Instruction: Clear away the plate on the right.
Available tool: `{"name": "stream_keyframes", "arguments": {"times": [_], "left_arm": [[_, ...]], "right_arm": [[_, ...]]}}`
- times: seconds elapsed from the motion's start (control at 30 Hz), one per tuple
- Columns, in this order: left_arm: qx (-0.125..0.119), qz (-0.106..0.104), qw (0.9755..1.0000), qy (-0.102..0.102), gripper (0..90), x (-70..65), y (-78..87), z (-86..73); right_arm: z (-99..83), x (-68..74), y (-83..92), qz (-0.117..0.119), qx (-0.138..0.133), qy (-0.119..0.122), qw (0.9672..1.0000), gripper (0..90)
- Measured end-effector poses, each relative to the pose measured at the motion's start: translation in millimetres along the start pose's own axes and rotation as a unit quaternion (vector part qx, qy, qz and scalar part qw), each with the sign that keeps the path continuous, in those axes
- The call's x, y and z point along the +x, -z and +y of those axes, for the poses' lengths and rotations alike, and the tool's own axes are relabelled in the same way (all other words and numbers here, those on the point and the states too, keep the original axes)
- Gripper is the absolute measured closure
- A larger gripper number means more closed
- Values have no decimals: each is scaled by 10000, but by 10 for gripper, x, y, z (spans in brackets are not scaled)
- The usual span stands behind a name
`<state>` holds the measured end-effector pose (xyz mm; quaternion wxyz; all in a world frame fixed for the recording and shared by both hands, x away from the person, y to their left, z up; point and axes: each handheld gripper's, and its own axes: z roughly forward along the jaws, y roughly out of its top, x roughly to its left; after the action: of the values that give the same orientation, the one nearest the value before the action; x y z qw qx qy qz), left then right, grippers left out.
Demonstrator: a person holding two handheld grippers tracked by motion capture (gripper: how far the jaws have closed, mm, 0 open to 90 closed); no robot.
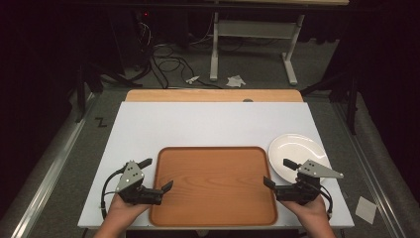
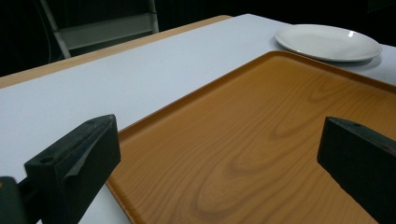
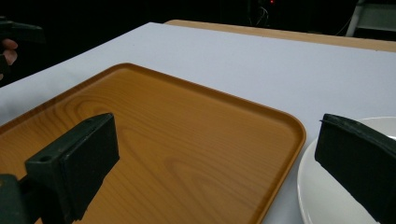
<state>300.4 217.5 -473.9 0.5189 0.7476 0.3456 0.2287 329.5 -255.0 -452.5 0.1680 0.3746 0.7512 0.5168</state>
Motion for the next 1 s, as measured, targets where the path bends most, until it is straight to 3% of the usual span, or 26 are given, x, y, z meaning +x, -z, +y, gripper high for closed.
{"name": "stream_keyframes", "arguments": {"times": [0.6, 1.0], "left_arm": [[22, 25, 10000, -31, 2, -2, -4, -5], [1, 52, 10000, -54, 2, 3, 3, -1]], "right_arm": [[-3, -14, -16, 80, 51, 42, 9999, 10], [11, -87, 61, -112, -57, 24, 9999, 9]]}}
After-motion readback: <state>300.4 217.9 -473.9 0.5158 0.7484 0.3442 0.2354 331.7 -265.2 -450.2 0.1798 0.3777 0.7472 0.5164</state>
